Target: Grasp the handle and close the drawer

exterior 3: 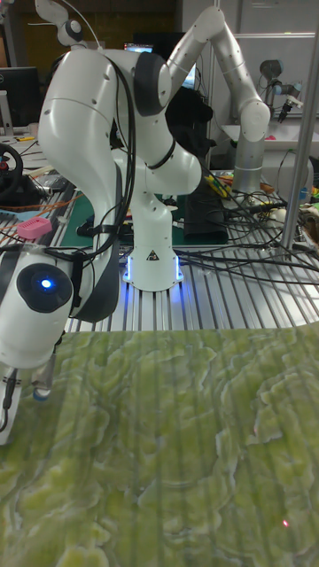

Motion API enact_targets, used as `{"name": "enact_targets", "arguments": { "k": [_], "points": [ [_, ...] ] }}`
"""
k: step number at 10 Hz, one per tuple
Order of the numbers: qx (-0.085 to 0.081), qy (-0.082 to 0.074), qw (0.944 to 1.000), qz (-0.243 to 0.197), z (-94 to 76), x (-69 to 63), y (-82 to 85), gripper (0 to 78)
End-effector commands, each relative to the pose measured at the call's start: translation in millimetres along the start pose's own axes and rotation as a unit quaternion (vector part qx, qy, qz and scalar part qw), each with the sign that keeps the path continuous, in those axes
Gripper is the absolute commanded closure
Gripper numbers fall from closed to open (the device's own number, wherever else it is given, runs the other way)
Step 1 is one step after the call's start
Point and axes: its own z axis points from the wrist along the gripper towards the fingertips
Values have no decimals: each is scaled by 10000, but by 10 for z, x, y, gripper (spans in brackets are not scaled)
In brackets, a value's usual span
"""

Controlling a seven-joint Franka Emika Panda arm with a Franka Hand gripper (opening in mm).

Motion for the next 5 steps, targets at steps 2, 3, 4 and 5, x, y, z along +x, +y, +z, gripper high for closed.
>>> {"name": "enact_targets", "arguments": {
  "k": [2,3,4,5],
  "points": [
    [-96,-12,10000,15,-87,73,33,764],
    [-118,-14,9999,-40,-91,76,34,764],
    [-118,-14,9999,-40,-91,76,34,764],
    [-166,-1,9999,-46,-92,77,35,764]
  ]
}}
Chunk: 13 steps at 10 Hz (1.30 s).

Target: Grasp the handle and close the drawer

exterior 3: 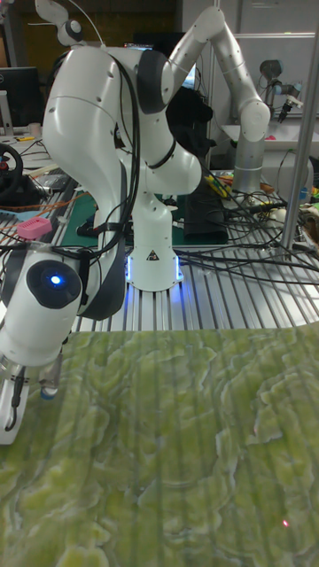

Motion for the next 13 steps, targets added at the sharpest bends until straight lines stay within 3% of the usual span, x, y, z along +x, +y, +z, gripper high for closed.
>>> {"name": "enact_targets", "arguments": {
  "k": [1,4,5,13],
  "points": [
    [-93,-3,10000,29,-19,-8,6,764],
    [-166,-50,9998,-92,-22,-4,6,764],
    [-166,-50,9998,-92,-22,-4,6,1],
    [-166,-50,9998,-92,-22,-4,6,1]
  ]
}}
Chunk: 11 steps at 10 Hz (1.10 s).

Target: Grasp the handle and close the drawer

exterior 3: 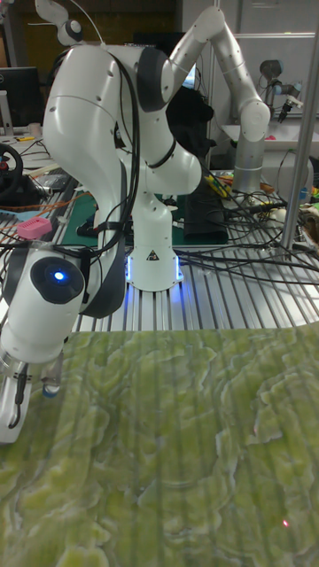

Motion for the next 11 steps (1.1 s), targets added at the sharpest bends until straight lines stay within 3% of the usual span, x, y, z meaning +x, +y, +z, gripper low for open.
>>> {"name": "enact_targets", "arguments": {
  "k": [1,4,5,11],
  "points": [
    [-33,-22,10000,-23,-15,-13,4,1],
    [-33,-22,10000,-23,-15,-13,4,1],
    [-62,-51,9994,-348,-16,-49,-17,1],
    [-44,-122,9995,-281,29,-58,-51,1]
  ]
}}
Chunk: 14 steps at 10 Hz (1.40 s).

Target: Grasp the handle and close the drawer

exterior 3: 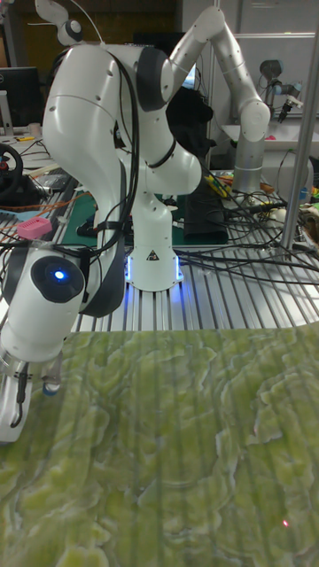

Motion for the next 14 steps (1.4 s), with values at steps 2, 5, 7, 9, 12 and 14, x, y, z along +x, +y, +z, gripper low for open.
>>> {"name": "enact_targets", "arguments": {
  "k": [2,5,7,9,12,14],
  "points": [
    [26,-212,9997,-68,111,-69,-100,1],
    [92,-181,9991,376,113,-142,-154,1],
    [139,-130,9972,724,47,-192,-195,1],
    [150,-92,9963,837,39,-213,-211,1],
    [75,-67,9971,751,84,-224,-216,1],
    [63,-45,9978,662,98,-215,-208,1]
  ]
}}
